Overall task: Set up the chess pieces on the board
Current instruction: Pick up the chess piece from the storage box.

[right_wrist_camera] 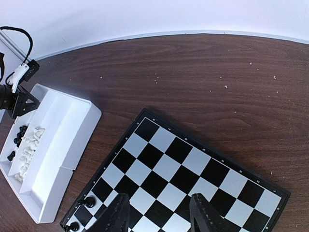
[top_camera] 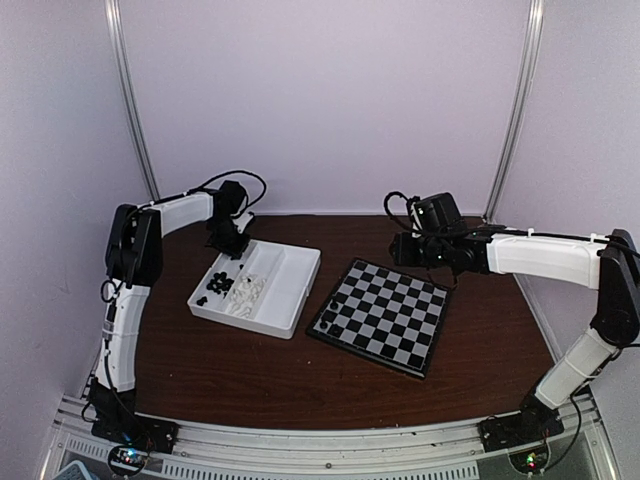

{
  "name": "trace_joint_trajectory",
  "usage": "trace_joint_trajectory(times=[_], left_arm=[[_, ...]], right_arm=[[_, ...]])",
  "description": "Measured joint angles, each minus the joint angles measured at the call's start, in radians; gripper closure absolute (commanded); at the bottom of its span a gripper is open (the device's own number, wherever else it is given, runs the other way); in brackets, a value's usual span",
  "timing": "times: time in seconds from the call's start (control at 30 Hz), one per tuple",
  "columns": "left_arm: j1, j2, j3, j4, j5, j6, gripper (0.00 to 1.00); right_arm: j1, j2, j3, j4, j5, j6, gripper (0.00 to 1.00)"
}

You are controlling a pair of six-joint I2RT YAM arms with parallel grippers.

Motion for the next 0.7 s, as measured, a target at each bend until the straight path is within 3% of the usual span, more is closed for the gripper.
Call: trace_joint_trajectory(times=[0.37,0.53,0.7], left_arm=[[0.0,-0.236,-0.156,0.011,0.262,-0.209,0.88],[0.0,-0.368,-0.336,0.153,0.512,-0.369,0.88],[-0.018,-0.394,-0.473,0.352,0.709,-0.568,0.88]], right_arm=[[0.0,0.0,-0.001,0.05,-0.076,-0.002,0.53],[0.007,0.013,-0.014,0.117,-0.167,-0.007,0.53],[0.042,0.066,-0.017,0.209,-0.258,-0.024,0.52]])
